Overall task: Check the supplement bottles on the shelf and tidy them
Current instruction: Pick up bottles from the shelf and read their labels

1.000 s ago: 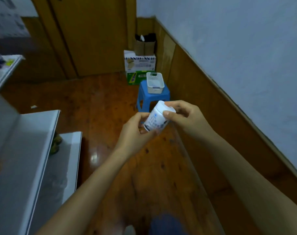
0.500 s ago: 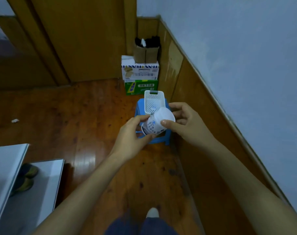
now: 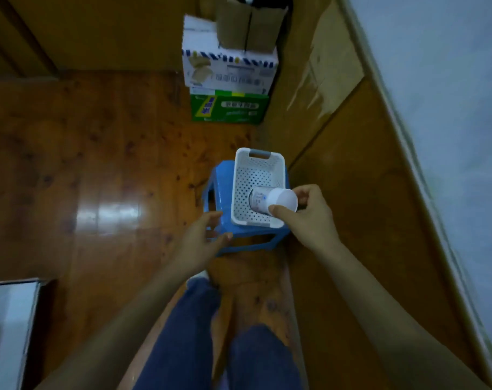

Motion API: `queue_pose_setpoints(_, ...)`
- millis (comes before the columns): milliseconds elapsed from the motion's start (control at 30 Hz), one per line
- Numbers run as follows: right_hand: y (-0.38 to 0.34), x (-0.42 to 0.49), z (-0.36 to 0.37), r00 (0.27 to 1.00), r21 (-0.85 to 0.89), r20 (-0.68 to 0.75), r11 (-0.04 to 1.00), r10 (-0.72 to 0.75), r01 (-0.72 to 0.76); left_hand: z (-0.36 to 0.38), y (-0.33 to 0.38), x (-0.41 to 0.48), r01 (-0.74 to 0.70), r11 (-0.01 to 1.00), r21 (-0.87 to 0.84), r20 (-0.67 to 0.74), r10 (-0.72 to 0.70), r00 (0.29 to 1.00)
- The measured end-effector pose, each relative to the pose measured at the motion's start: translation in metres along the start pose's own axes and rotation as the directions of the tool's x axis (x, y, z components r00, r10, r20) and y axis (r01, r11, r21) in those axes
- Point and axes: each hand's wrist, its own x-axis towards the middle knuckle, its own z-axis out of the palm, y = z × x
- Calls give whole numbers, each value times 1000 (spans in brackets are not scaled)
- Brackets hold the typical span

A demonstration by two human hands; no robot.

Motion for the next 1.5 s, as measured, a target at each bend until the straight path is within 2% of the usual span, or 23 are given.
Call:
queue_pose_setpoints(100,26,80,22,996,-38,-20,995,88,-89,11,-27,67,154,988,2,27,-154,988)
queue_pose_setpoints(200,46,148,47,992,-93,-11,988,125,-126,27,-49,125,242,970,21,34,-243,969)
queue_pose_setpoints(433,71,258,113,990,-288,105,956,95,-62,63,-86,203,317,937,146,69,-329,942)
queue_pose_setpoints(533,78,281,133,985,-375,160,927,67,-2,74,-94,208,316,930,188,27,-326,945)
queue_pose_setpoints(867,84,293,136,973,-443,230,889,-12,116,95,-78,204,355,914,198,-37,-355,934)
queue_pose_setpoints(900,80,289,130,975,-467,218,872,-45,145,92,-73,202,353,909,220,-41,-353,935)
queue_pose_setpoints(967,68,276,118,958,-505,199,816,-207,281,80,-57,194,313,910,273,-76,-304,950)
queue_pose_setpoints(1033,46,258,105,880,-504,251,722,-403,474,63,-35,185,238,894,378,-153,-194,969)
queue_pose_setpoints(1100,17,240,93,781,-513,324,595,-534,619,41,-5,173,190,843,504,-242,-73,967)
queue_pose_setpoints(1167,-23,221,80,705,-524,380,489,-599,697,15,29,152,200,786,585,-337,11,941)
queue_pose_setpoints(1233,-69,198,65,646,-516,392,425,-655,744,-15,63,123,200,745,637,-416,114,902)
queue_pose_setpoints(1400,-182,114,47,477,-410,449,301,-756,861,-84,116,18,315,652,690,-598,268,755)
queue_pose_setpoints(1500,-240,44,60,286,-267,485,171,-826,948,-120,128,-60,428,623,655,-718,336,610)
